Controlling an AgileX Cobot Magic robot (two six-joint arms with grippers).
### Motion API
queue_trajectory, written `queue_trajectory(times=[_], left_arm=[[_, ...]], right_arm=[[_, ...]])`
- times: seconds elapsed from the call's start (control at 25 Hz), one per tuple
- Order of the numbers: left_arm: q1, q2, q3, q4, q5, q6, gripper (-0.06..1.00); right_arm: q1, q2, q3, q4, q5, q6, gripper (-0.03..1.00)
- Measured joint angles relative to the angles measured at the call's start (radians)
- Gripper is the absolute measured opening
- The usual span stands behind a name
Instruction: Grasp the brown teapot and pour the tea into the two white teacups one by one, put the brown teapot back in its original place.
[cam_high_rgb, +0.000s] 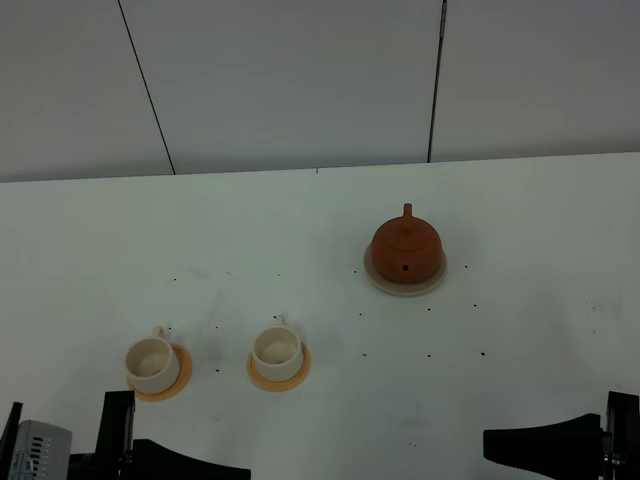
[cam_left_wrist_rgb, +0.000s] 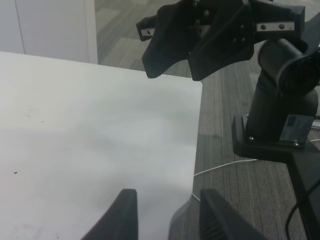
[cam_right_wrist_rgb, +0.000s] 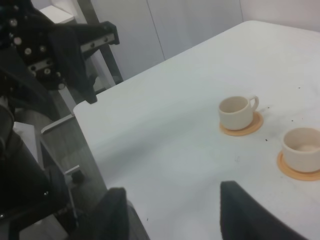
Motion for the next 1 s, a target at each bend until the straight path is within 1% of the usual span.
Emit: queue_trajectory(times=[1.0], left_arm=[[0.000,0.000,0.000,0.000,-0.003,0.000,0.37]], right_arm=[[0.000,0.000,0.000,0.000,0.000,0.002,0.41]])
